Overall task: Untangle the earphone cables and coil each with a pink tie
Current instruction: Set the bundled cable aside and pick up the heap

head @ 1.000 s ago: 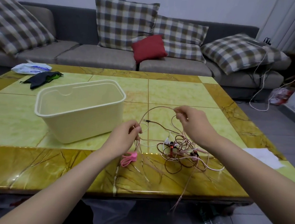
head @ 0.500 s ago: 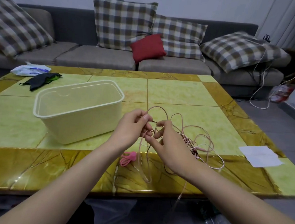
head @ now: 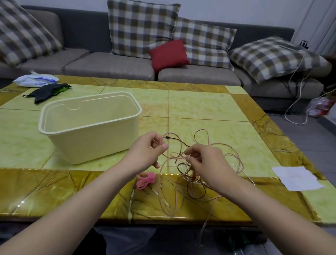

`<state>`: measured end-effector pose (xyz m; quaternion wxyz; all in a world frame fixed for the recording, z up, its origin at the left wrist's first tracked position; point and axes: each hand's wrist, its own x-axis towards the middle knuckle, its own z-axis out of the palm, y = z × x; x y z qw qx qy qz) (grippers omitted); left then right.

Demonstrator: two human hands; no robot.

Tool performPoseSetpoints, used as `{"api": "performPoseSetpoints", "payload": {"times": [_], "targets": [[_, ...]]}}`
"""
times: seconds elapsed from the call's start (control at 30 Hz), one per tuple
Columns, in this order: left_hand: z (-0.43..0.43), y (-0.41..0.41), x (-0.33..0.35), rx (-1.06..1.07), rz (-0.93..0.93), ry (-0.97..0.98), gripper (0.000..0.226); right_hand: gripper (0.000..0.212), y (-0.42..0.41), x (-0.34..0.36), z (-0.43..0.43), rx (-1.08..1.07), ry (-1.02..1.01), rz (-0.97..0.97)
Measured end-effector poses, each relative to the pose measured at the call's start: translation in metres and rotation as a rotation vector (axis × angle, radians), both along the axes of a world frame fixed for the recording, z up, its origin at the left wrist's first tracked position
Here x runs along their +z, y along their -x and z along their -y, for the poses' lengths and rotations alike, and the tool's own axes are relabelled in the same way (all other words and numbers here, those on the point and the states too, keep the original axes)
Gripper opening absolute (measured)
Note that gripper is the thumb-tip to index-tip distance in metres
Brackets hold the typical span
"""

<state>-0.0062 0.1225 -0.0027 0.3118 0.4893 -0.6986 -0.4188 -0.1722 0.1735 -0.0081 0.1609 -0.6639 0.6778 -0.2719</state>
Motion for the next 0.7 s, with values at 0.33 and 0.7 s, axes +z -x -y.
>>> {"api": "performPoseSetpoints", "payload": {"times": [0.33,0.7], "targets": [[0.019,-0.005,0.006,0.211,0.244,0.081,0.056,0.023,0.017,0.022,0.006,-0.049,0.128,0.126],[0.011,0.028,0.025,-0.159,0.189,0.264,0.015,0.011,0.007,0.035,0.005,0.049,0.193,0.195]]}}
